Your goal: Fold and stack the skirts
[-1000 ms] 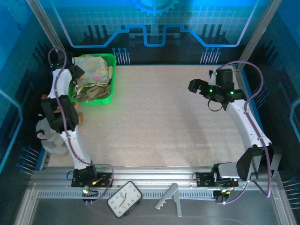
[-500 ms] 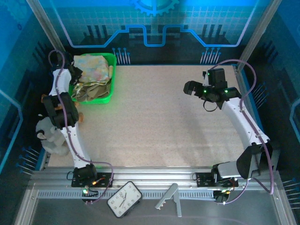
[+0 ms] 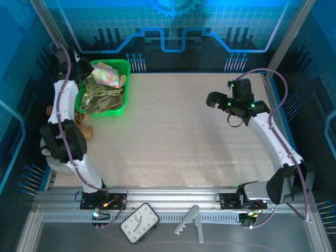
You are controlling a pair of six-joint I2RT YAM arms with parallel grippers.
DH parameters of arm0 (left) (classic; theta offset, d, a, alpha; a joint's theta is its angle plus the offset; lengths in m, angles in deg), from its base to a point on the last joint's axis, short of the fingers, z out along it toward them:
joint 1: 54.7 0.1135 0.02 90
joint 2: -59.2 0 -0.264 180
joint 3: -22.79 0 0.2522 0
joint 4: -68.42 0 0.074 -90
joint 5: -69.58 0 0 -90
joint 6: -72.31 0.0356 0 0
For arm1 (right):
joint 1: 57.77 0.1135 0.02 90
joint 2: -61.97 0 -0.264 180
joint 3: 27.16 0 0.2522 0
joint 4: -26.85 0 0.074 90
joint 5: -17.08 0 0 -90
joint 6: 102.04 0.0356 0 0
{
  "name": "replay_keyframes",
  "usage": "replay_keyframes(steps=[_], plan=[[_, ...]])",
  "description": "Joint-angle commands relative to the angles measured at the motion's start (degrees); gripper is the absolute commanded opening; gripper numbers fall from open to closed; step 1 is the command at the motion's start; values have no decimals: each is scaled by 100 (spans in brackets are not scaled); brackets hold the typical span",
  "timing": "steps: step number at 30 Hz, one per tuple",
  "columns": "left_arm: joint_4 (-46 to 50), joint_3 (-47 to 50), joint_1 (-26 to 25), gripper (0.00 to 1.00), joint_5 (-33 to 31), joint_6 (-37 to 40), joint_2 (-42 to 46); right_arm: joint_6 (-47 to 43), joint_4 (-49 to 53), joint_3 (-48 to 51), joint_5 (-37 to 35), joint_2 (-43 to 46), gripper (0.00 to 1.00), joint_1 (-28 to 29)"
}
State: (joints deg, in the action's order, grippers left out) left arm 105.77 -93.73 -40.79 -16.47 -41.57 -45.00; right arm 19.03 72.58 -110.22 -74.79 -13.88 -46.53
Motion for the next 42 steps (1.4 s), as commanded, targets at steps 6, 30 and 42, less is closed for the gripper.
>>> replay_keyframes(steps=[6, 30, 42], plan=[[44, 612, -2026, 0, 548, 1956, 805, 182, -1026, 883, 166, 796, 100, -3], [1231, -118, -6034, 77, 415, 3153, -1501, 514, -268, 2638, -1260, 2082, 100, -408], [-182, 2604, -4688, 99, -774, -561, 785, -335, -1056, 2529, 1446, 861, 100, -110]])
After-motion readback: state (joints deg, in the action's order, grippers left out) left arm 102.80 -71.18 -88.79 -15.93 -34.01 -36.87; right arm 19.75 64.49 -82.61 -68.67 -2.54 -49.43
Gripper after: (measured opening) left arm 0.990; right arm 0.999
